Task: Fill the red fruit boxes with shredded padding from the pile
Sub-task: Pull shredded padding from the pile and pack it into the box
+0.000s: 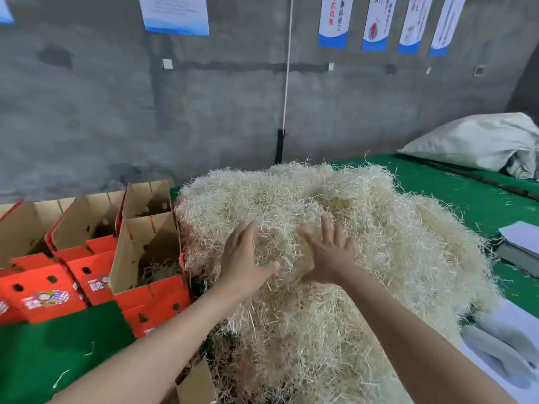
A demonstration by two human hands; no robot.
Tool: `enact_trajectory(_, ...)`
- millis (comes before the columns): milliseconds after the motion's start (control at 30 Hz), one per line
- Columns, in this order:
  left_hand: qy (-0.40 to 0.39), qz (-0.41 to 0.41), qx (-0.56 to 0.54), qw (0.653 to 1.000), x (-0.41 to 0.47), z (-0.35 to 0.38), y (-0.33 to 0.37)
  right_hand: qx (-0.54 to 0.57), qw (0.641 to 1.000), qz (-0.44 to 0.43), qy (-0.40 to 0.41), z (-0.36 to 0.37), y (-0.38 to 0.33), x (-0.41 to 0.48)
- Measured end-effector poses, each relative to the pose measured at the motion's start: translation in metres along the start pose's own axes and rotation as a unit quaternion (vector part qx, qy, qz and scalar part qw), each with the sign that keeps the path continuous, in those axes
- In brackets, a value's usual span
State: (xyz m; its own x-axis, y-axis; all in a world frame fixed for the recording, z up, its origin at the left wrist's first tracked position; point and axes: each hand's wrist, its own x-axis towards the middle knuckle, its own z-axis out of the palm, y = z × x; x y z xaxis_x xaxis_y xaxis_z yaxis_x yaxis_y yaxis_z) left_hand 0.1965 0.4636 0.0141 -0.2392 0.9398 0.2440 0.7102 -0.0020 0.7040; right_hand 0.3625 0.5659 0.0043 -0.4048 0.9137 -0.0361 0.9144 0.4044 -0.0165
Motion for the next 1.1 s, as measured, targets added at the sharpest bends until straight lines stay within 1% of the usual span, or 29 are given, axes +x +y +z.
enact_trajectory(33, -0.005, -0.01, 0.026, 1.0, 0.012, -0.002, 0.002, -0.009, 1.0, -0.001, -0.02, 0.002, 0.001, 0.006)
enact_trajectory(67, -0.019, -0.022, 0.051, 0.998, 0.023, -0.004, 0.003, 0.007, 1.0, 0.0, -0.017, 0.001, 0.002, 0.011)
enact_trajectory(133, -0.058, -0.039, 0.05, 0.996, 0.045, -0.008, 0.007, 0.136, 0.988, 0.01, 0.069, -0.006, 0.003, 0.017)
enact_trajectory(167, -0.083, -0.045, 0.022, 0.995, 0.055, -0.011, 0.009, 0.223, 0.968, 0.019, 0.117, -0.015, 0.003, 0.019)
enact_trajectory(233, -0.151, -0.06, -0.044, 0.986, 0.068, -0.017, 0.014, 0.397, 0.898, 0.024, 0.186, -0.039, -0.002, 0.017)
enact_trajectory(267, -0.185, -0.064, -0.09, 0.976, 0.072, -0.017, 0.016, 0.448, 0.868, 0.016, 0.214, -0.05, -0.005, 0.014)
enact_trajectory(300, -0.214, -0.075, -0.161, 0.96, 0.073, -0.016, 0.018, 0.471, 0.851, 0.005, 0.232, -0.058, -0.01, 0.011)
enact_trajectory(333, -0.233, -0.091, -0.246, 0.936, 0.072, -0.014, 0.022, 0.494, 0.838, -0.014, 0.232, -0.065, -0.016, 0.007)
enact_trajectory(367, -0.241, -0.097, -0.308, 0.915, 0.072, -0.009, 0.024, 0.536, 0.818, -0.044, 0.206, -0.068, -0.021, 0.003)
enact_trajectory(400, -0.234, -0.093, -0.329, 0.91, 0.071, -0.003, 0.023, 0.592, 0.788, -0.087, 0.147, -0.07, -0.024, 0.0)
enact_trajectory(433, -0.219, -0.094, -0.294, 0.926, 0.071, 0.003, 0.022, 0.644, 0.751, -0.129, 0.073, -0.071, -0.024, -0.003)
enact_trajectory(467, -0.193, -0.102, -0.251, 0.943, 0.069, 0.006, 0.021, 0.68, 0.716, -0.156, 0.021, -0.072, -0.021, -0.005)
enact_trajectory(500, -0.145, -0.122, -0.207, 0.96, 0.068, 0.006, 0.017, 0.706, 0.688, -0.166, 0.006, -0.071, -0.016, -0.005)
enact_trajectory(533, -0.09, -0.155, -0.204, 0.962, 0.068, 0.004, 0.014, 0.72, 0.673, -0.168, 0.035, -0.069, -0.009, -0.003)
enact_trajectory(567, -0.043, -0.195, -0.243, 0.949, 0.072, 0.0, 0.007, 0.708, 0.682, -0.152, 0.101, -0.065, -0.001, 0.002)
enact_trajectory(600, -0.007, -0.226, -0.3, 0.927, 0.075, -0.005, 0.002, 0.663, 0.72, -0.121, 0.168, -0.06, 0.008, 0.009)
enact_trajectory(633, 0.002, -0.241, -0.352, 0.905, 0.077, -0.011, 0.0, 0.587, 0.78, -0.087, 0.199, -0.053, 0.017, 0.015)
enact_trajectory(667, 0.011, -0.244, -0.4, 0.883, 0.077, -0.019, 0.0, 0.476, 0.86, -0.064, 0.17, -0.042, 0.025, 0.022)
enact_trajectory(700, 0.023, -0.24, -0.45, 0.86, 0.078, -0.025, -0.001, 0.329, 0.94, -0.041, 0.084, -0.027, 0.031, 0.029)
enact_trajectory(733, 0.035, -0.24, -0.5, 0.832, 0.079, -0.03, 0.0, 0.189, 0.982, -0.015, -0.021, -0.01, 0.037, 0.031)
enact_trajectory(767, 0.046, -0.239, -0.535, 0.809, 0.08, -0.034, 0.001, 0.093, 0.99, 0.014, -0.101, 0.006, 0.044, 0.029)
enact_trajectory(800, 0.057, -0.242, -0.556, 0.793, 0.081, -0.038, 0.001, 0.049, 0.989, 0.032, -0.137, 0.015, 0.047, 0.026)
enact_trajectory(833, 0.062, -0.241, -0.573, 0.78, 0.084, -0.04, -0.002, 0.061, 0.989, 0.037, -0.127, 0.017, 0.049, 0.023)
enact_trajectory(900, 0.058, -0.244, -0.565, 0.786, 0.081, -0.04, -0.004, 0.177, 0.984, 0.023, -0.031, 0.004, 0.05, 0.024)
enact_trajectory(967, 0.046, -0.228, -0.543, 0.807, 0.073, -0.039, -0.002, 0.28, 0.955, 0.0, 0.097, -0.02, 0.046, 0.028)
enact_trajectory(1000, 0.041, -0.213, -0.535, 0.816, 0.07, -0.039, -0.002, 0.338, 0.927, -0.016, 0.164, -0.035, 0.042, 0.029)
enact_trajectory(1033, 0.032, -0.201, -0.539, 0.818, 0.067, -0.039, -0.003, 0.416, 0.884, -0.035, 0.211, -0.048, 0.04, 0.029)
enact_trajectory(1067, 0.019, -0.193, -0.549, 0.813, 0.066, -0.04, -0.007, 0.505, 0.831, -0.07, 0.222, -0.061, 0.038, 0.027)
enact_trajectory(1100, 0.01, -0.19, -0.556, 0.809, 0.064, -0.041, -0.008, 0.577, 0.783, -0.122, 0.197, -0.07, 0.037, 0.025)
